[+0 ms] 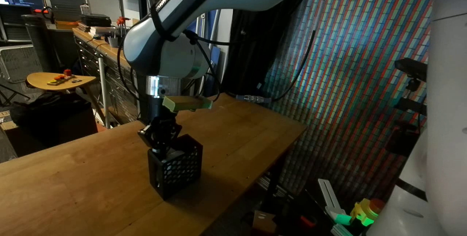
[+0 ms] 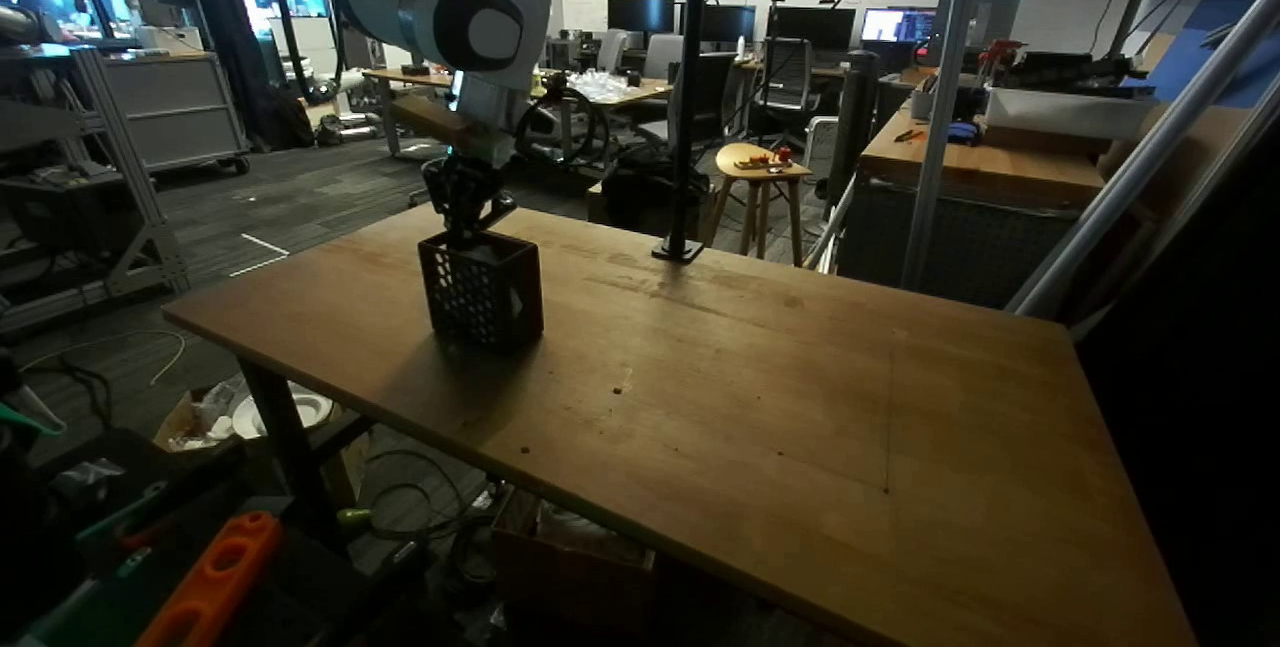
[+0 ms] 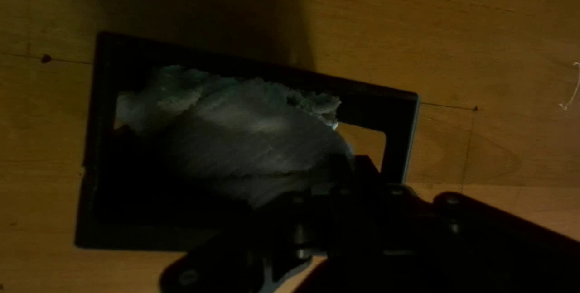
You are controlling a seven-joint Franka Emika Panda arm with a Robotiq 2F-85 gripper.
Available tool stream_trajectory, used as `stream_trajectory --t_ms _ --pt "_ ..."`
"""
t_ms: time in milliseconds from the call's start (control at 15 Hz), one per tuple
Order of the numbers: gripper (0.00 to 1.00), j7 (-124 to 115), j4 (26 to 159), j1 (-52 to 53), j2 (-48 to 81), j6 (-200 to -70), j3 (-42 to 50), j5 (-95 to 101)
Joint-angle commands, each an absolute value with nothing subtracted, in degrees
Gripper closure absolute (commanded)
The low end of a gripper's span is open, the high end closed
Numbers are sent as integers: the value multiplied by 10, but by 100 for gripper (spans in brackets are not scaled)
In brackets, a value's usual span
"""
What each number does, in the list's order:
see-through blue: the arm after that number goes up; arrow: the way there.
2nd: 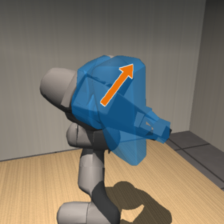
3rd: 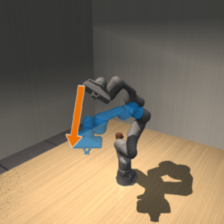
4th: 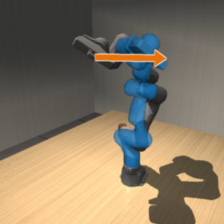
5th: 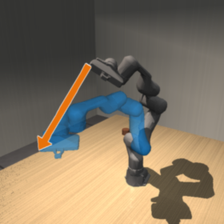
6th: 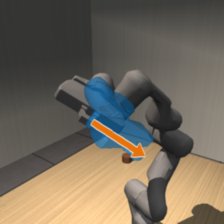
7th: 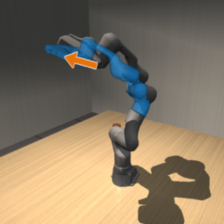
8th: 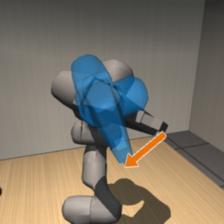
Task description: Pick up the cloth and put it in the box
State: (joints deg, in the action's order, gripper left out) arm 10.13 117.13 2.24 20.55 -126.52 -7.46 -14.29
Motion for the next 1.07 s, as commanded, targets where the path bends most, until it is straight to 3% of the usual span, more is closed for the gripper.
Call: stream_trajectory --t_ms 0,600,667,800,1000 --pt "92 112 1172 13 218 -1281 -79 -171" --pt "89 127 1177 7 224 -1290 -84 -218" --pt "85 126 1178 6 220 -1287 -82 -215" --pt "64 120 1180 6 208 -1276 -77 -203" --pt "45 113 1179 6 195 -1262 -69 -186"
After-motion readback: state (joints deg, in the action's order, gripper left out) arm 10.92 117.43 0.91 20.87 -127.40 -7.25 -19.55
